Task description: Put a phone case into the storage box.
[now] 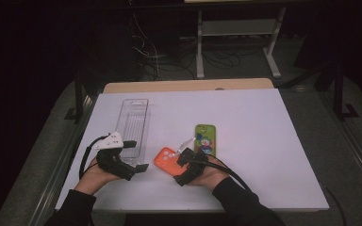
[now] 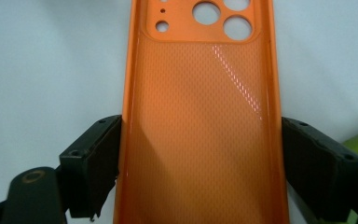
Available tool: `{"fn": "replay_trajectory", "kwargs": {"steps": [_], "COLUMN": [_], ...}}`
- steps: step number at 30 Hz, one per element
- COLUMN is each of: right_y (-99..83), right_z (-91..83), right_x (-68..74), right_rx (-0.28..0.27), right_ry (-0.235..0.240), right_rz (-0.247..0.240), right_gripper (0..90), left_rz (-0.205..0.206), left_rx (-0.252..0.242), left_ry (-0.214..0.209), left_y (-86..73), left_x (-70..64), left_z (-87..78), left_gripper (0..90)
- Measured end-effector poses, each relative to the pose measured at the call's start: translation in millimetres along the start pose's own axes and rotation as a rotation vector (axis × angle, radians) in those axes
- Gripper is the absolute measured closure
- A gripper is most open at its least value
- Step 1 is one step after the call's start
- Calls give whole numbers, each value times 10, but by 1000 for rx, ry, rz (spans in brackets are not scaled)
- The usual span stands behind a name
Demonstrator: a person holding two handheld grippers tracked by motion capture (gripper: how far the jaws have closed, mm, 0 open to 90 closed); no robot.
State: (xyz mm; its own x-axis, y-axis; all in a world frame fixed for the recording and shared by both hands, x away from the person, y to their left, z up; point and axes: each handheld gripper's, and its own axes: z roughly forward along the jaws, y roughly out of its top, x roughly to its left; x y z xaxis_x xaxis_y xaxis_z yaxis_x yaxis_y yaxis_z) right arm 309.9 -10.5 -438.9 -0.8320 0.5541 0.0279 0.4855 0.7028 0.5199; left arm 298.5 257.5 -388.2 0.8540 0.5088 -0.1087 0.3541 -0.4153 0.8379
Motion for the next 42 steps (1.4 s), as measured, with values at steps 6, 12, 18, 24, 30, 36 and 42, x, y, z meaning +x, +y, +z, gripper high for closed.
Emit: {"fn": "replay_trajectory", "kwargs": {"steps": [6,12,18,24,30,36,42], "right_y": [17,-10,-66,-143,-185,-201,-220], "right_z": [-142,-300,-472,-577,-720,-865,-965], "right_x": [-69,-190,-351,-501,-640,-719,-805], "right_rx": [-20,-49,-54,-31,-63,-78,-72], "right_ry": [19,28,32,49,69,123,149], "right_rz": [4,-9,-33,-93,-137,-204,-237], "right_gripper": [157,157,157,157,157,157,157], "left_rz": [-3,8,-7,-17,36,84,168], "left_rx": [-6,-1,-9,-13,33,21,66], "left_ry": [2,-9,-44,-93,-116,-147,-189], "left_y": [4,25,83,181,293,486,678], "left_x": [3,-7,9,18,11,3,-67], "left_z": [-14,-8,47,102,195,252,362], "left_gripper": [0,0,0,0,0,0,0]}}
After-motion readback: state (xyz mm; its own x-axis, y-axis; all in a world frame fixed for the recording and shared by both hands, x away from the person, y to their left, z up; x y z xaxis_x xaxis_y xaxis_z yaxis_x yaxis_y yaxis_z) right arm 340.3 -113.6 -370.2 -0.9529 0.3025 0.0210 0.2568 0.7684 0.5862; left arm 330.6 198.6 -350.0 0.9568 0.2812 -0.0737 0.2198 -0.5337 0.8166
